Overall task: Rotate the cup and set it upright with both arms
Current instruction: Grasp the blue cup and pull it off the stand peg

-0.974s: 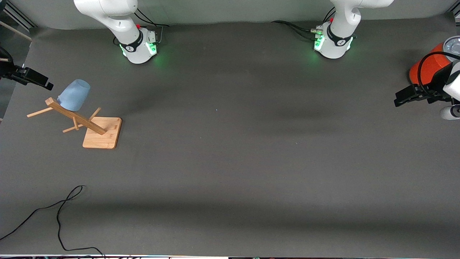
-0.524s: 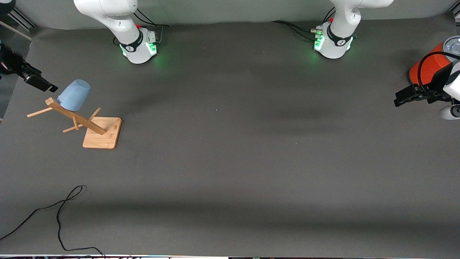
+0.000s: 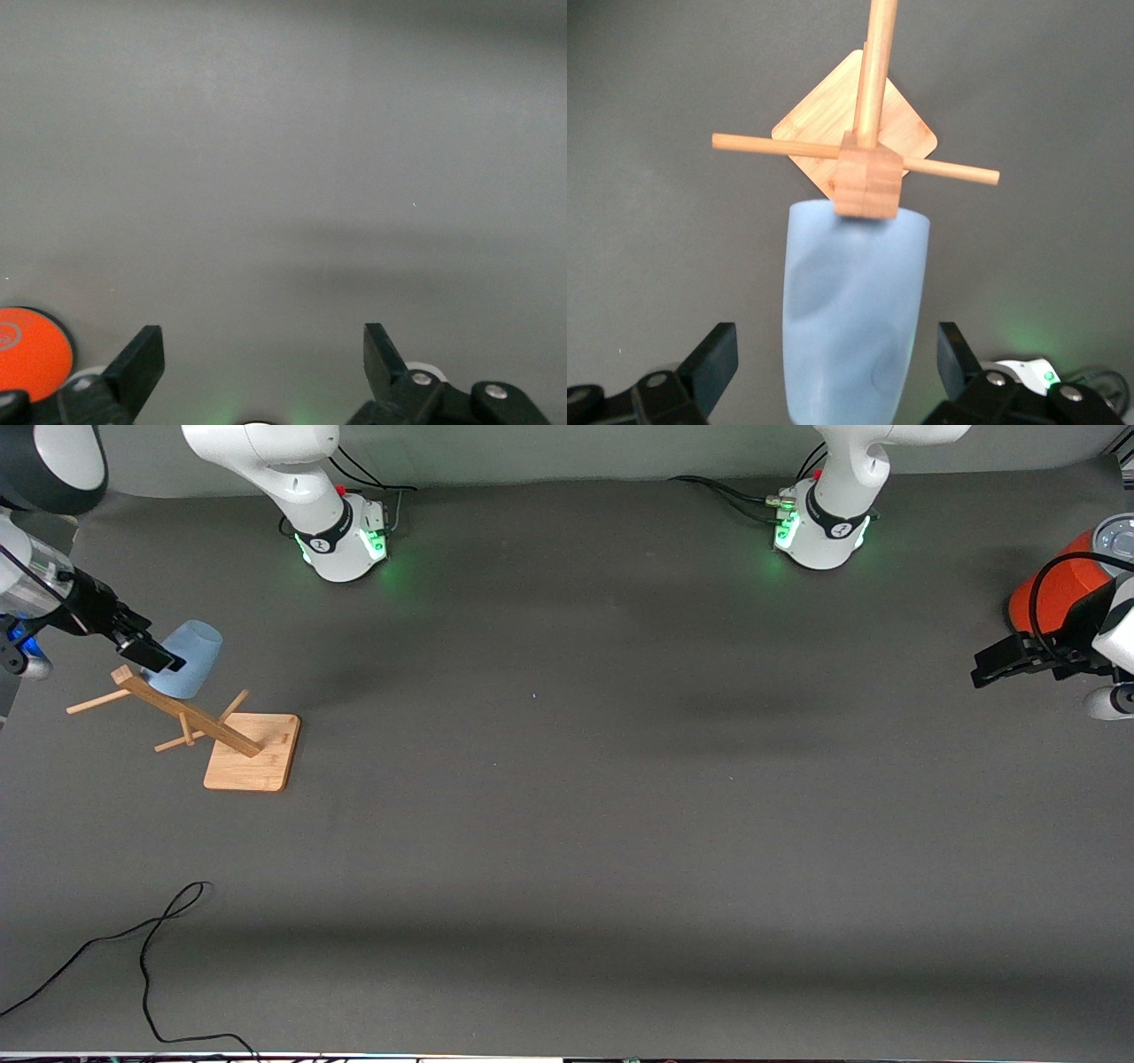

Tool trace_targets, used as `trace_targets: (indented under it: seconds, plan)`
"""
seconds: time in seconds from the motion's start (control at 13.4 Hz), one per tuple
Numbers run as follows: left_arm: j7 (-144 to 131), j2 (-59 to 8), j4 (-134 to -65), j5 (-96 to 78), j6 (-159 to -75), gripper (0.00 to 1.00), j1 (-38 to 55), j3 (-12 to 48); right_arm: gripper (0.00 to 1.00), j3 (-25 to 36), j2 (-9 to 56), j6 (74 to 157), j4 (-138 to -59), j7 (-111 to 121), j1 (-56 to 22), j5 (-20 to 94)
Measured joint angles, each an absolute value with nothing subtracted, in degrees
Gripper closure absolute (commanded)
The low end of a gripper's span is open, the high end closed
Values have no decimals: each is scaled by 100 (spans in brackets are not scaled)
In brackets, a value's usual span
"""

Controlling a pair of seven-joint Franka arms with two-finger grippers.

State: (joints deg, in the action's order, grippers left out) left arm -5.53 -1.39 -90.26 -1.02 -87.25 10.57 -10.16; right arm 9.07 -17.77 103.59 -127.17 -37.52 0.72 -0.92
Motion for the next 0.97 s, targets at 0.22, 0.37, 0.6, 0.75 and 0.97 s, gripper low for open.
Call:
trace_targets:
  seconds: [0.22,0.37,0.6,0.75,0.97]
  plan:
    - [-553,-139,-9026,-104,-8724,0,1057,-1017,0,1059,-1679,10807,-13043,-3754,74,-92]
    - [-553,-139,-9026,-105,-8725,0,1057,-1017,8,1110,-1618,10923,-13160,-3754,75,-92]
    - [-553,-139,-9026,-107,-8725,0,1057,-1017,57,1110,-1609,10932,-13182,-3754,71,-92]
    - [-553,-139,-9026,-107,-8725,0,1056,-1017,64,1110,-1616,10933,-13180,-3754,68,-92]
    - [-553,-139,-9026,-109,-8725,0,1056,-1017,66,1110,-1617,10933,-13180,-3754,65,-92]
